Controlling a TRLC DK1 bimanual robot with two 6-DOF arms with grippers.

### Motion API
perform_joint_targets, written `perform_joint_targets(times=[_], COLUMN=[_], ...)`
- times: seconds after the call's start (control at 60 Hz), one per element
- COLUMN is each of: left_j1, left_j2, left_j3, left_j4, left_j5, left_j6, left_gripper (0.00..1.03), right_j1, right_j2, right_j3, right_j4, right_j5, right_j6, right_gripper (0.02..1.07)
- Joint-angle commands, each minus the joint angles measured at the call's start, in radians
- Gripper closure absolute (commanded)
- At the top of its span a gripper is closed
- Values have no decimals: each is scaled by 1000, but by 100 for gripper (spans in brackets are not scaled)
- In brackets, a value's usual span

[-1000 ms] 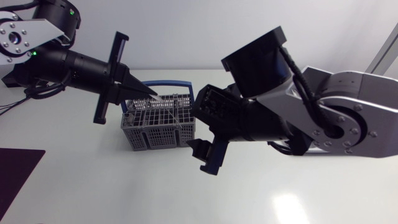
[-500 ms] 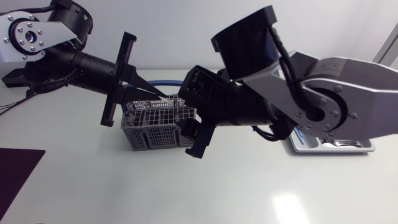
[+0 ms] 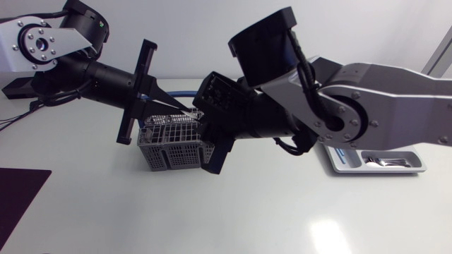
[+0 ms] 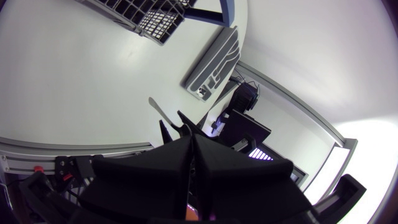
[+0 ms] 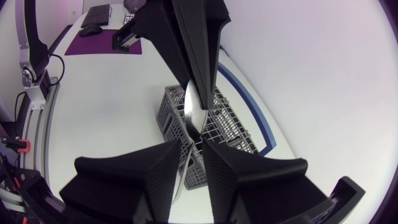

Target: Unload the cutlery basket into the drawer organizer.

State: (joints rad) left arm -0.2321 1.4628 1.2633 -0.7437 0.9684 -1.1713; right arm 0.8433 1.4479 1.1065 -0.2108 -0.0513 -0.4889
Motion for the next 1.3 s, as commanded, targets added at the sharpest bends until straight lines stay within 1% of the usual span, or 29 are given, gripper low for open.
perform_joint_targets(times=[0.0,0.083,0.2,0.25,0.3,0.367,0.467,0.517,0.533,0.55,0.567,0.583,0.633,0.717,0.783,0.817,0.867,0.95,0.967,0.983,1.05,1.067,1.083,1.1,1.133,1.2,1.283], left_j1=[2,2,4,4,4,5,14,22,24,25,27,30,43,68,105,116,132,160,166,168,174,177,177,177,174,174,168], left_j2=[14,13,7,5,4,1,-5,-12,-13,-13,-15,-15,-24,-41,-52,-52,-52,-42,-35,-30,-10,1,2,13,22,30,30], left_j3=[22,22,19,18,18,18,22,27,30,31,36,38,45,61,85,94,108,117,122,122,136,143,143,148,148,140,123], left_j4=[-8,-8,-8,-8,-8,-8,-6,-2,-2,0,0,0,4,17,24,26,37,33,27,21,-34,-65,-66,-97,-126,-152,-166], left_j5=[23,23,23,26,30,41,62,64,64,64,66,67,67,66,66,56,7,-16,-48,-63,-86,-109,-111,-142,-152,-166,-240], left_j6=[-27,-28,-30,-30,-30,-34,-31,-30,-30,-30,-30,-30,-30,-33,-33,-31,-21,9,35,48,121,157,159,194,225,254,294], left_gripper=[99,99,99,99,98,84,56,39,30,28,18,14,6,5,5,5,5,5,5,5,5,5,5,5,5,5,5], right_j1=[-1,-1,-6,-7,-12,-21,-26,-27,-27,-29,-30,-32,-35,-47,-64,-72,-90,-119,-136,-145,-182,-188,-196,-204,-220,-243,-277], right_j2=[28,32,29,29,28,23,20,19,19,19,19,19,19,16,8,3,-7,-24,-32,-35,-54,-57,-60,-63,-72,-81,-98], right_j3=[16,13,10,10,10,12,7,6,6,4,4,4,4,3,0,-2,-5,-13,-14,-14,-17,-17,-16,-17,-17,-20,-25], right_j4=[5,5,2,1,-1,-7,-16,-24,-25,-27,-32,-36,-42,-62,-81,-93,-114,-142,-156,-165,-193,-199,-206,-214,-229,-265,-308], right_j5=[2,5,1,-1,-1,-1,-9,-15,-19,-25,-30,-33,-39,-61,-82,-93,-114,-142,-157,-167,-191,-196,-202,-208,-211,-220,-228], right_j6=[26,29,27,27,32,38,39,39,39,39,39,39,39,38,35,32,24,13,6,3,-10,-13,-17,-23,-36,-68,-114], right_gripper=[83,84,93,101,102,102,102,102,102,102,102,102,102,102,102,102,102,102,102,101,102,102,102,102,102,102,102])
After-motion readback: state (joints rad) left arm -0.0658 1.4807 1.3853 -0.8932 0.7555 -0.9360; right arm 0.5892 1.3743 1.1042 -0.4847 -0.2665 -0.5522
